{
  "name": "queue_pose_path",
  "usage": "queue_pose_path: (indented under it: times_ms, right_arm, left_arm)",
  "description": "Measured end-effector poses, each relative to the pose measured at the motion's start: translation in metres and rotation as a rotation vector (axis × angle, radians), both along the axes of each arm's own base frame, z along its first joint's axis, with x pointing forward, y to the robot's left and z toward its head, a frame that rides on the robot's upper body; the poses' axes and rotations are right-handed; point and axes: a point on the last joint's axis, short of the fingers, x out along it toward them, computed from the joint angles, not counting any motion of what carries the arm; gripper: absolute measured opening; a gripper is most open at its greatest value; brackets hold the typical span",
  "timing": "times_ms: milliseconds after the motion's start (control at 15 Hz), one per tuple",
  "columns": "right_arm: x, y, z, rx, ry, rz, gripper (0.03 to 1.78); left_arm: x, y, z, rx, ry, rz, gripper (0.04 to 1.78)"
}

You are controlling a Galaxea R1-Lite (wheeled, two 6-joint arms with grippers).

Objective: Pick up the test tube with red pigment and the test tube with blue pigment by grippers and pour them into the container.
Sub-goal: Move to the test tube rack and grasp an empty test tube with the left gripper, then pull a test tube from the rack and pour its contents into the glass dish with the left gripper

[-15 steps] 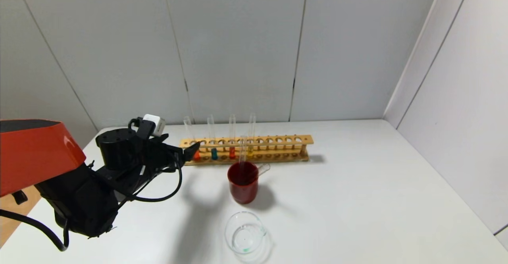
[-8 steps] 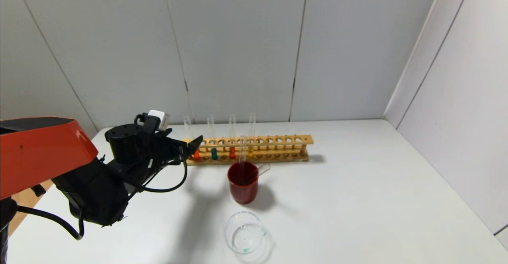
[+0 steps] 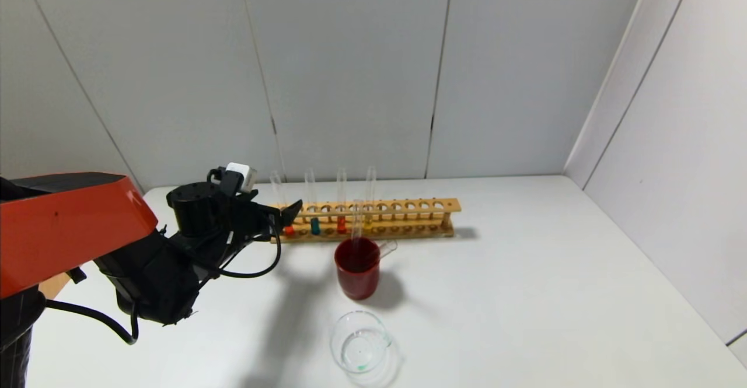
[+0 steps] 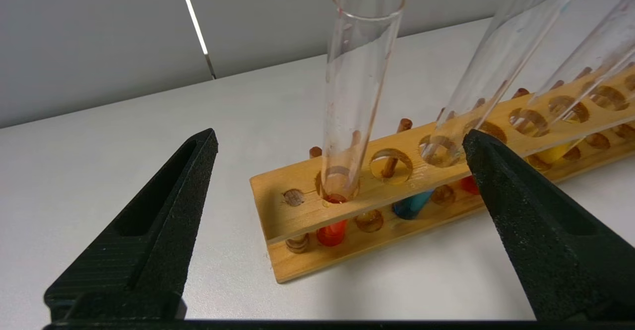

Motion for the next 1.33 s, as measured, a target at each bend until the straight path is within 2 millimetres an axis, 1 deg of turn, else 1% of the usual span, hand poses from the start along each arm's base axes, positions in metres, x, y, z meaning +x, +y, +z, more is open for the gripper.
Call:
queue_pose_path:
  times_ms: [67, 200, 333, 467, 667, 800, 867, 1067, 1200, 1333]
  right_arm:
    - [0.0, 0.0, 0.0, 0.0, 0.0, 0.001, 1.74]
    - [0.0, 0.0, 0.0, 0.0, 0.0, 0.001, 1.74]
    - [0.0, 0.0, 0.0, 0.0, 0.0, 0.0, 1.74]
    - [0.0, 0.0, 0.0, 0.0, 0.0, 0.0, 1.74]
    - [0.0, 0.0, 0.0, 0.0, 0.0, 0.001, 1.74]
    - [0.0, 0.0, 0.0, 0.0, 0.0, 0.001, 1.74]
    - [0.0, 0.0, 0.0, 0.0, 0.0, 0.001, 1.74]
    - [0.0, 0.0, 0.0, 0.0, 0.0, 0.0, 1.74]
    - [0.0, 0.0, 0.0, 0.0, 0.0, 0.0, 1.74]
    - [0.0, 0.0, 0.0, 0.0, 0.0, 0.0, 1.74]
  left_arm:
    - [0.001, 0.0, 0.0, -0.001, -0.001, 0.002, 1.74]
    - [0.004, 0.0, 0.001, 0.0, 0.0, 0.004, 1.66]
    - [0.008, -0.001, 0.0, -0.001, -0.006, 0.002, 1.47]
    - [0.01, -0.002, -0.001, -0.001, -0.007, 0.002, 1.2]
    - [0.01, -0.004, -0.002, -0.001, -0.004, -0.005, 0.64]
    - [0.009, -0.006, -0.002, 0.0, -0.001, -0.01, 0.36]
    - [0.009, -0.006, -0.002, 0.0, -0.001, -0.009, 0.31]
    - [0.009, -0.007, 0.0, 0.002, -0.006, -0.01, 0.3]
    - [0.008, -0.007, 0.005, 0.003, -0.005, -0.011, 0.3]
    - [0.006, -0.007, 0.016, 0.002, -0.006, -0.011, 0.3]
